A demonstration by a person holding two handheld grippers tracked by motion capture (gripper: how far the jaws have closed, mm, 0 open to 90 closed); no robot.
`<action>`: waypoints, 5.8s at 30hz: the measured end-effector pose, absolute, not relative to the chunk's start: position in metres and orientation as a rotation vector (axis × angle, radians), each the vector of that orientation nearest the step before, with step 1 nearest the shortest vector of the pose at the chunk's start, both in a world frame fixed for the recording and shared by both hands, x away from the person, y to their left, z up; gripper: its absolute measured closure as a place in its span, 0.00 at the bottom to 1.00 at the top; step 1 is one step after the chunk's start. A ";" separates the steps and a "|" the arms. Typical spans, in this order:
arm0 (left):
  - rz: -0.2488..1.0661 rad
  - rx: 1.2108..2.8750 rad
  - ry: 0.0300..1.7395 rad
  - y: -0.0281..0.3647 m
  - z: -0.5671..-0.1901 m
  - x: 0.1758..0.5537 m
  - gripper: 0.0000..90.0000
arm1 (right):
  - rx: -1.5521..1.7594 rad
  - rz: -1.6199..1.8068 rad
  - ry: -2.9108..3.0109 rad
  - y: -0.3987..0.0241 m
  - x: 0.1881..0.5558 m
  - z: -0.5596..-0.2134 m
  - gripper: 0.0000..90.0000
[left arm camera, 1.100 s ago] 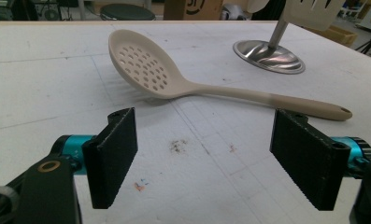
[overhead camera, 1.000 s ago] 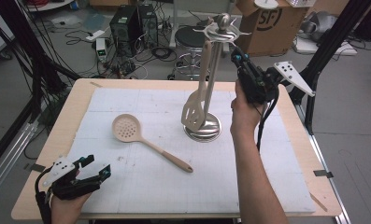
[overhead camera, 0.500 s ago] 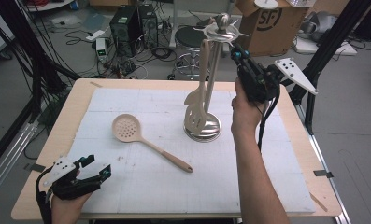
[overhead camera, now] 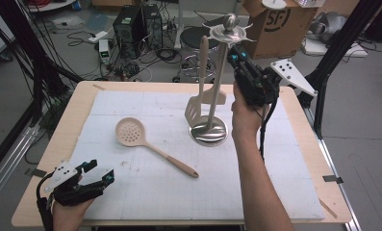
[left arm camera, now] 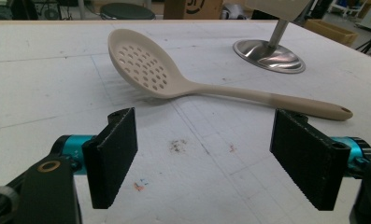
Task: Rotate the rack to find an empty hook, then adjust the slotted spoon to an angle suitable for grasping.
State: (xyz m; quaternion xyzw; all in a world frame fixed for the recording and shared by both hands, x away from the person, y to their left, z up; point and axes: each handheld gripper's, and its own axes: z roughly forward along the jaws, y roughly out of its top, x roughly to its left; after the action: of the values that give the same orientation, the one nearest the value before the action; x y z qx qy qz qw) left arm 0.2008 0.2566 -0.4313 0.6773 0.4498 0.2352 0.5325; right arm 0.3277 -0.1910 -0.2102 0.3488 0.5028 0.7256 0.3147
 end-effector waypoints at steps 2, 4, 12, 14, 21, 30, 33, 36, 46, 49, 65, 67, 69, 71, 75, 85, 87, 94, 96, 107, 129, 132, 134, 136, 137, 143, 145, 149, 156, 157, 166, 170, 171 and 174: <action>0.561 1.615 1.072 0.257 -0.431 0.201 0.26 | 0.912 1.908 1.329 -0.188 0.328 -0.209 1.00; 0.560 1.616 1.072 0.257 -0.431 0.201 0.26 | 0.909 1.907 1.340 -0.186 0.329 -0.209 1.00; 0.560 1.615 1.072 0.257 -0.431 0.200 0.26 | 0.907 1.909 1.350 -0.182 0.330 -0.209 1.00; 0.561 1.616 1.071 0.257 -0.431 0.200 0.26 | 0.904 1.906 1.353 -0.181 0.330 -0.208 1.00; 0.562 1.614 1.074 0.257 -0.431 0.200 0.26 | 0.902 1.902 1.366 -0.179 0.332 -0.208 1.00; 0.564 1.613 1.074 0.257 -0.431 0.200 0.26 | 0.908 1.893 1.374 -0.177 0.334 -0.209 1.00; 0.562 1.613 1.074 0.257 -0.431 0.200 0.26 | 0.905 1.892 1.381 -0.176 0.334 -0.208 1.00; 0.562 1.613 1.074 0.257 -0.431 0.200 0.26 | 0.906 1.889 1.388 -0.175 0.335 -0.207 1.00; 0.563 1.609 1.073 0.258 -0.430 0.199 0.26 | 0.930 1.886 1.362 -0.174 0.333 -0.208 1.00; 0.565 1.602 1.075 0.259 -0.430 0.199 0.26 | 0.945 1.885 1.348 -0.175 0.332 -0.211 0.99; 0.563 1.612 1.074 0.258 -0.431 0.200 0.26 | 0.950 1.873 1.422 -0.173 0.326 -0.229 0.80; 0.563 1.616 1.074 0.258 -0.431 0.200 0.26 | 0.957 1.868 1.431 -0.173 0.326 -0.231 0.76; 0.563 1.613 1.071 0.257 -0.431 0.200 0.26 | 0.960 1.867 1.439 -0.173 0.325 -0.232 0.73; 0.562 1.614 1.072 0.257 -0.431 0.200 0.26 | 0.964 1.862 1.444 -0.173 0.325 -0.234 0.72; 0.561 1.613 1.071 0.257 -0.431 0.200 0.26 | 0.980 1.868 1.439 -0.176 0.325 -0.235 0.70; 0.558 1.616 1.070 0.257 -0.431 0.202 0.26 | 0.989 1.860 1.466 -0.173 0.324 -0.244 0.68; 0.555 1.614 1.069 0.256 -0.431 0.202 0.26 | 1.001 1.854 1.469 -0.173 0.323 -0.248 0.68; 0.554 1.619 1.064 0.256 -0.431 0.202 0.26 | 1.017 1.852 1.490 -0.172 0.321 -0.257 0.67; 0.554 1.618 1.065 0.255 -0.431 0.202 0.26 | 1.018 1.849 1.491 -0.172 0.321 -0.259 0.68; 0.550 1.615 1.054 0.252 -0.430 0.205 0.26 | 1.013 1.859 1.536 -0.159 0.319 -0.266 0.67; 0.546 1.617 1.046 0.253 -0.429 0.205 0.26 | 1.034 1.851 1.755 -0.117 0.324 -0.308 0.97; 0.545 1.615 1.048 0.254 -0.429 0.204 0.26 | 1.034 1.849 1.782 -0.112 0.325 -0.311 0.99; 0.545 1.614 1.047 0.254 -0.429 0.204 0.26 | 1.038 1.848 1.798 -0.109 0.326 -0.314 0.99; 0.546 1.615 1.048 0.254 -0.429 0.204 0.26 | 1.043 1.846 1.810 -0.105 0.327 -0.317 0.99; 0.545 1.616 1.048 0.254 -0.429 0.204 0.26 | 1.048 1.845 1.819 -0.104 0.327 -0.319 0.99; 0.547 1.613 1.050 0.254 -0.429 0.204 0.26 | 1.064 1.827 1.882 -0.094 0.335 -0.329 0.99; 0.548 1.617 1.048 0.254 -0.429 0.204 0.26 | 1.068 1.825 1.902 -0.091 0.337 -0.333 0.99; 0.545 1.615 1.050 0.254 -0.429 0.204 0.26 | 1.086 1.807 1.929 -0.086 0.340 -0.338 0.99; 0.544 1.613 1.050 0.254 -0.429 0.203 0.26 | 1.113 1.792 1.983 -0.080 0.343 -0.345 0.99; 0.546 1.613 1.049 0.255 -0.429 0.204 0.26 | 1.122 1.792 1.993 -0.079 0.344 -0.347 0.99; 0.535 1.609 1.049 0.256 -0.430 0.204 0.26 | 1.226 1.769 2.164 -0.071 0.358 -0.367 1.00; 0.533 1.607 1.050 0.256 -0.430 0.204 0.26 | 1.291 1.741 2.241 -0.069 0.364 -0.378 1.00; 0.534 1.606 1.049 0.256 -0.430 0.203 0.26 | 1.297 1.738 2.248 -0.068 0.365 -0.380 1.00; 0.533 1.606 1.050 0.256 -0.430 0.203 0.26 | 1.311 1.742 2.255 -0.067 0.367 -0.383 1.00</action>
State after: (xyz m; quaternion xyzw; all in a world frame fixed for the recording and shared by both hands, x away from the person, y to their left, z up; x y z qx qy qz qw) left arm 0.2031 0.2556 -0.4296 0.6769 0.4423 0.2244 0.5439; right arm 0.3673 -0.0671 -0.3827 0.4179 0.7189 0.5554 0.0024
